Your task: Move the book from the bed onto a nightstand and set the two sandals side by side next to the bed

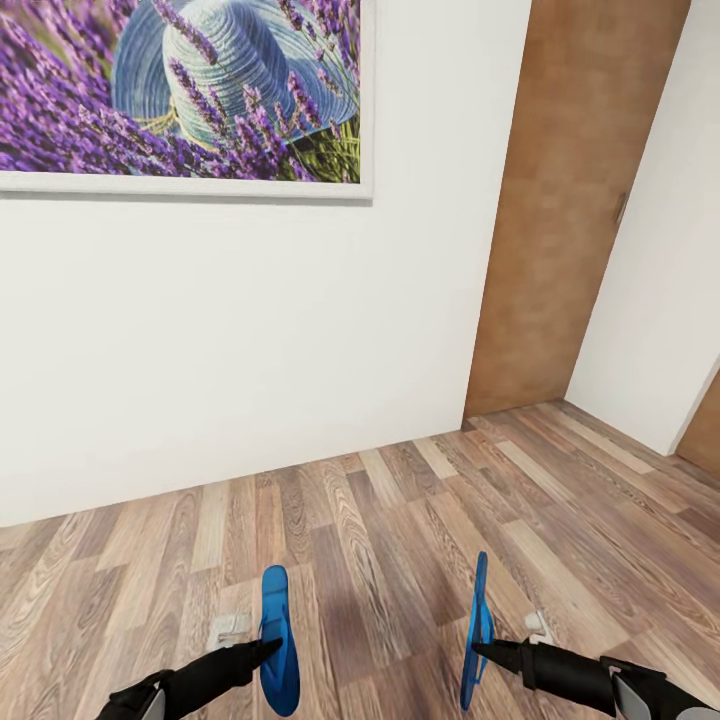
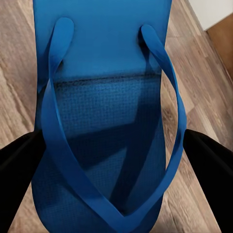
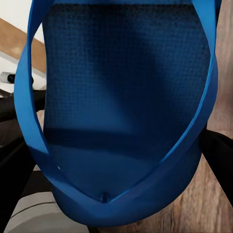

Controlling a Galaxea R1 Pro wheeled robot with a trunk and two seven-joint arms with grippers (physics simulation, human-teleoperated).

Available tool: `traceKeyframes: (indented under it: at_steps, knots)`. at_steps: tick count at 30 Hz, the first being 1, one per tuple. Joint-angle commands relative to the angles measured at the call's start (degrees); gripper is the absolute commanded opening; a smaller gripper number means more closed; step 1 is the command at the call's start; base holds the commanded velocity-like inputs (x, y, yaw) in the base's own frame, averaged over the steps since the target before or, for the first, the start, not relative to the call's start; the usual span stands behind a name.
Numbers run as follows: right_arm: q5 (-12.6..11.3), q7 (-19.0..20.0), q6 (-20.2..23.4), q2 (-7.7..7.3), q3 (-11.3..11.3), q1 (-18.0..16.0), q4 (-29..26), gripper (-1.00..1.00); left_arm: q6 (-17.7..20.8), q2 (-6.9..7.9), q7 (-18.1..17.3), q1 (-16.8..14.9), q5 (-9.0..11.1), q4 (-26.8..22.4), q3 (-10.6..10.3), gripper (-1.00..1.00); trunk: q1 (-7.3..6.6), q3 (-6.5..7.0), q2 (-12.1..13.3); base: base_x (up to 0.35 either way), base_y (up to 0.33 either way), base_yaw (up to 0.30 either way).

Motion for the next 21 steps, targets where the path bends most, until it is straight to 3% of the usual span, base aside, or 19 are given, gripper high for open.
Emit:
traceKeyframes:
  at_steps: [1,8,10,12,14,21]
  knots:
    - [-0.56,0.12,0.37,-0.03,0.48,-0.03,-0.02,-1.0,0.59,-0.04,-0.21,-0.05,0.39,0.0,0.12,-1.0,-0.01,-0.06,-0.02,0.0,0.0,0.0]
    - [-0.56,-1.05,0.3,-0.03,0.46,-0.03,-0.01,-1.0,0.59,-0.09,-0.15,-0.04,0.43,0.04,0.12,-1.0,-0.01,-0.06,-0.02,0.0,0.0,0.0]
    - [-0.56,-3.94,0.28,-0.03,0.46,-0.03,0.0,-1.0,0.59,-0.09,-0.12,-0.04,0.45,0.05,0.12,-1.0,-0.01,-0.06,-0.02,0.0,0.0,0.0]
    - [-0.51,-11.28,0.33,-0.03,0.48,-0.03,0.04,-1.0,0.59,-0.09,-0.11,-0.05,0.41,0.04,0.12,-1.0,-0.45,0.3,0.78,0.0,0.0,0.0]
    - [-0.49,-15.93,0.35,-0.03,0.47,-0.03,0.05,-1.0,0.59,-0.14,-0.09,-0.03,0.4,0.06,0.12,-1.0,-0.89,0.66,1.58,0.0,0.0,0.0]
    - [-0.52,-20.93,0.42,-0.03,0.37,-0.03,4.35,-1.0,0.59,-0.18,-0.03,-0.02,0.4,0.08,0.12,-1.0,-2.43,1.92,4.39,0.0,0.0,0.0]
